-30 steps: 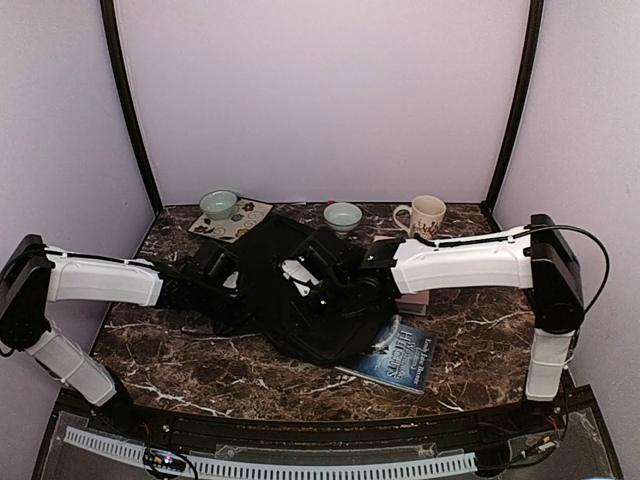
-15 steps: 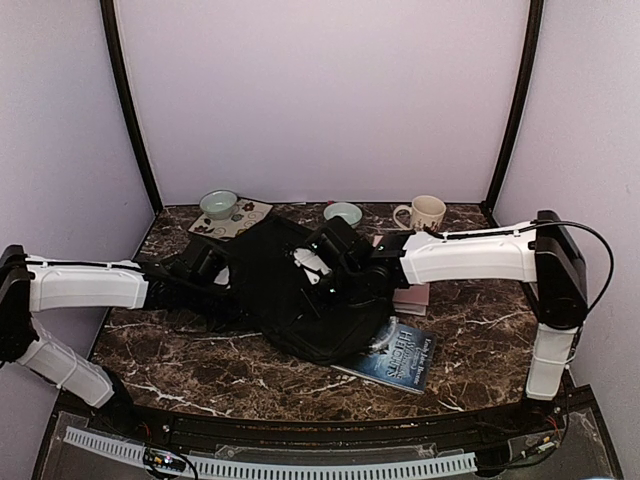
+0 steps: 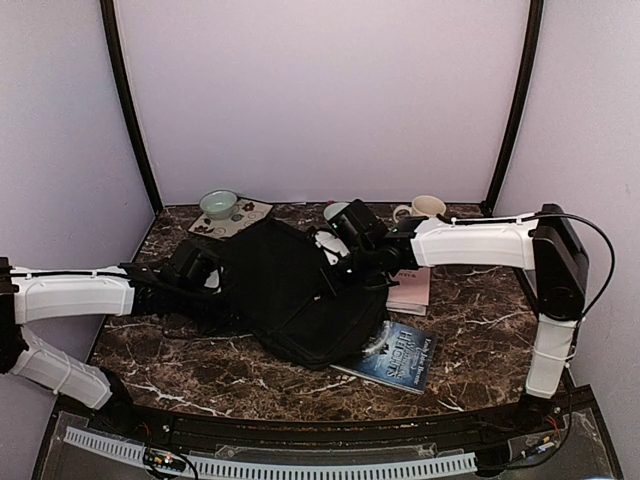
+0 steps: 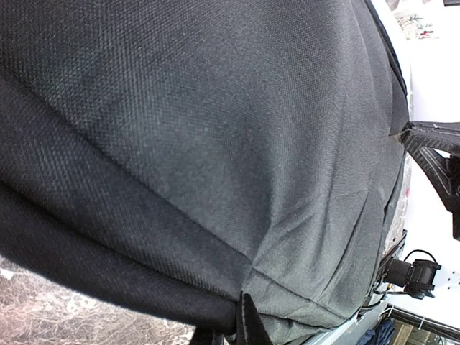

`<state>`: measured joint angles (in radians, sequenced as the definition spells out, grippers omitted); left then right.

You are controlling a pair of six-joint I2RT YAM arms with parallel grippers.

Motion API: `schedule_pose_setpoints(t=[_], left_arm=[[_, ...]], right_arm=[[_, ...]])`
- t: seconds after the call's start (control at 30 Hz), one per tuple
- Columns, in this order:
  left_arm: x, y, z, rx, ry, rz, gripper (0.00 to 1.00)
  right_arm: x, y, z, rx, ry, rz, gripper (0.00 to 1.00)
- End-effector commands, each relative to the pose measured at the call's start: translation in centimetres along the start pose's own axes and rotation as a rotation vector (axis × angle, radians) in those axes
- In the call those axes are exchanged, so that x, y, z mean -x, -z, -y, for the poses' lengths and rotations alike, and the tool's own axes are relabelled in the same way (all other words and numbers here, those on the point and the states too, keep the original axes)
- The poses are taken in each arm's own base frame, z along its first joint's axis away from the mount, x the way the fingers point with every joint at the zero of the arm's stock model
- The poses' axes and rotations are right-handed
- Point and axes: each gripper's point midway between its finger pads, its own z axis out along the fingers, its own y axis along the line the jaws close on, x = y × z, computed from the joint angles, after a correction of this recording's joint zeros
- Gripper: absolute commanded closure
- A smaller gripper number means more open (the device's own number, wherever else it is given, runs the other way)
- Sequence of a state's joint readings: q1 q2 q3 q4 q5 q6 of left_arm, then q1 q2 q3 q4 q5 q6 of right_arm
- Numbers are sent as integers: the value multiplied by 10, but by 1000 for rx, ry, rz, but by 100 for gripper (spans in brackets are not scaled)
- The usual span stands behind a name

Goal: Pack the student bag
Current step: Zip the lower front pocket of the student bag.

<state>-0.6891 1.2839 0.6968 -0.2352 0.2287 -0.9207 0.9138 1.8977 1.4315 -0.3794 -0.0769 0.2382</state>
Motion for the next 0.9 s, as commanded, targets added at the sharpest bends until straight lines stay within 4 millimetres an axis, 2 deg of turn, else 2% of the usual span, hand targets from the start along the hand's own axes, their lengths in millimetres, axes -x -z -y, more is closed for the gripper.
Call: schedule_pose_setpoints(t=[0.0,0.3,0.53,0.63,0.87], left_arm=[[-7,9,-16,55,-25,-7,100],[-12,16,-20,58,-28,-5,100],[-15,23,-23,62,-29,3,100],[-14,25,-24,63,-31,8,100],[-12,33,-23,82,-42,20,100]], right_arm=[[17,19,29,-90,10,45,100],[22,26,57,-145,15,46,100],[23,24,79,-208,-5,31,100],[20,21,80,-211,-25,22,100],[24,20,70,-164,-56,41,100]])
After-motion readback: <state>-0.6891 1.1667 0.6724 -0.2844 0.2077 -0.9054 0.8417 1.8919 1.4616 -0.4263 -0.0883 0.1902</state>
